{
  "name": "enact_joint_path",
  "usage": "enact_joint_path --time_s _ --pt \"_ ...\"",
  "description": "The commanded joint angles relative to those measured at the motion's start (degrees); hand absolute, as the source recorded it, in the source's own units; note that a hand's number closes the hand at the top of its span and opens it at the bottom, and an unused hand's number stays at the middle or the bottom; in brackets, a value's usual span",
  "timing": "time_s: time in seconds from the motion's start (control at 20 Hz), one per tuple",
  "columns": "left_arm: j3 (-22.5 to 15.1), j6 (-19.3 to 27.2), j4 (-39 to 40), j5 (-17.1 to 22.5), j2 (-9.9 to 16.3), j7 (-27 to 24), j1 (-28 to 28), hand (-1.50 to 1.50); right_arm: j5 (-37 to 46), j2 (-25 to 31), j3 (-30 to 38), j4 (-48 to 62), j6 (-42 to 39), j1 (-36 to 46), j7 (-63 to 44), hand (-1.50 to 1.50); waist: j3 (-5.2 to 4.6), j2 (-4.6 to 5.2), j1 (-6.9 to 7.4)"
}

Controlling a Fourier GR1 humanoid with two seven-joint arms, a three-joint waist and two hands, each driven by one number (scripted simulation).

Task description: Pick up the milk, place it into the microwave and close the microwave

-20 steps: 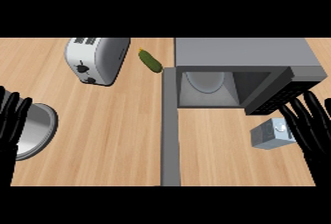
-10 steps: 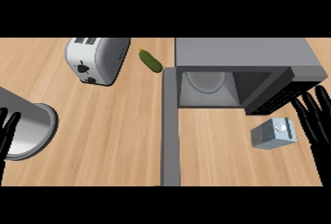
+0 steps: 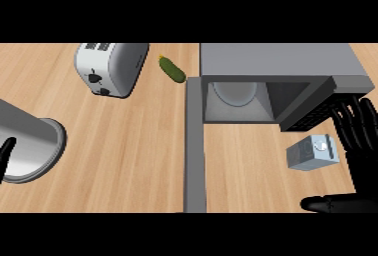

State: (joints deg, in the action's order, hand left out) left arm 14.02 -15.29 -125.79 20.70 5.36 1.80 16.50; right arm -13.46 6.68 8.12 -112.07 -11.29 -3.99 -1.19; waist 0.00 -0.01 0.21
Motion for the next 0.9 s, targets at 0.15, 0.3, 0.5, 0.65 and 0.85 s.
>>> enact_joint_path --time_s 0.15,0.3,0.5,0.65,0.85 --pt "2.3 -1.9 -1.5 1.9 0.1 1.0 1.1 -1.50 -0.7 3.2 6.3 13.7 -3.8 2.4 7.4 -1.50 0.02 0.01 0.11" --pt "1.0 -2.9 1.0 -0.6 -1.6 -1.2 1.4 -1.50 1.8 2.1 6.3 15.0 -4.9 -3.2 12.6 -1.50 0.01 0.00 -0.14" --pt "1.2 -4.9 -2.3 -0.9 -4.5 -3.0 6.3 -1.50 4.1 2.2 7.0 19.1 -3.9 -1.6 14.9 -1.50 0.00 -0.04 0.04" --pt "3.5 -5.4 -3.1 2.6 -1.9 0.2 4.1 -1.50 2.9 3.9 8.8 25.2 -8.2 -1.9 20.3 -1.50 0.01 -0.02 -0.02" --pt "2.0 -5.4 -2.6 1.0 -3.7 -0.7 4.4 -1.50 3.2 6.8 11.2 29.2 -10.3 -2.1 22.5 -1.50 0.01 -0.03 -0.05"
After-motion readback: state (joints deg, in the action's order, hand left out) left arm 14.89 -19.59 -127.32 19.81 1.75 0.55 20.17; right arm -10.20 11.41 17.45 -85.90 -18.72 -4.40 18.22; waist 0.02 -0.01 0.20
